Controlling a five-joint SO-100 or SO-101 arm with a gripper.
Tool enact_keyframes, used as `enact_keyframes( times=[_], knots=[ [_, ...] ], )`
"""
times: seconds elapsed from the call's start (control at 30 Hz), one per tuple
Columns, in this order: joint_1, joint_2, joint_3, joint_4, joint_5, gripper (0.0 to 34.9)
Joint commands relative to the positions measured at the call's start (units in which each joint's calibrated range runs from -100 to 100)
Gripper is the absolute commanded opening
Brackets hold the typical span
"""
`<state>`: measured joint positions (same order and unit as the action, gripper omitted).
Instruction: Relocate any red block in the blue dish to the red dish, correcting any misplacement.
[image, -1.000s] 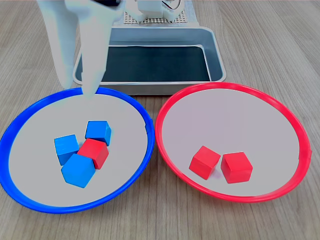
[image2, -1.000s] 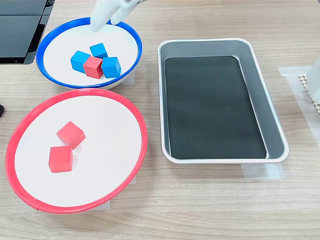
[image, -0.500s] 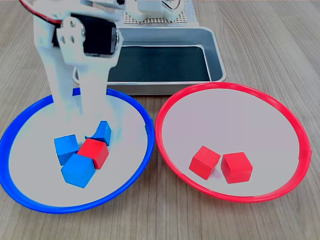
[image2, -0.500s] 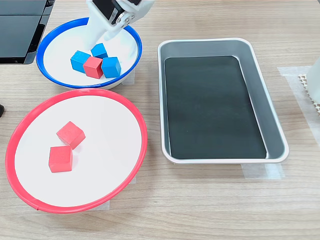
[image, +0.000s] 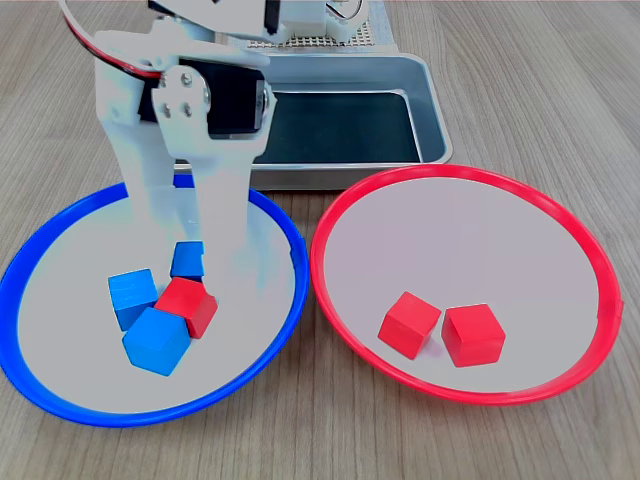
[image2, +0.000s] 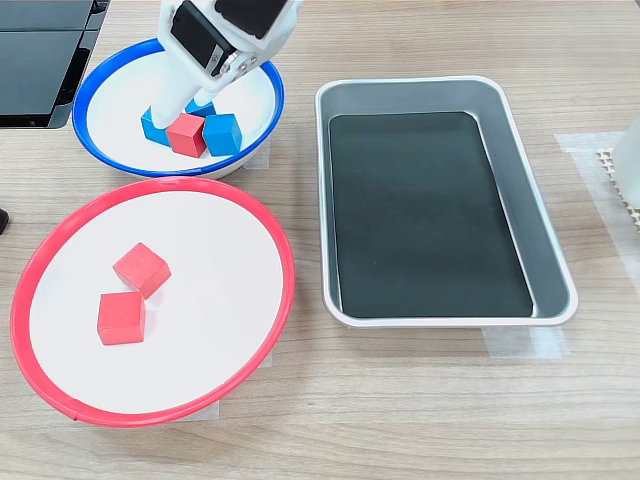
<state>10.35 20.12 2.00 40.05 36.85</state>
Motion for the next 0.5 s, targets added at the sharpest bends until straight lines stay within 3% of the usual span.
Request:
enact_keyframes(
  times=[0.0, 0.47],
  knots=[
    [-0.6, -0.2, -1.3, -0.3, 0.1, 14.1],
    [0.0, 0.1, -0.5, -0.3, 0.6, 14.0]
  ],
)
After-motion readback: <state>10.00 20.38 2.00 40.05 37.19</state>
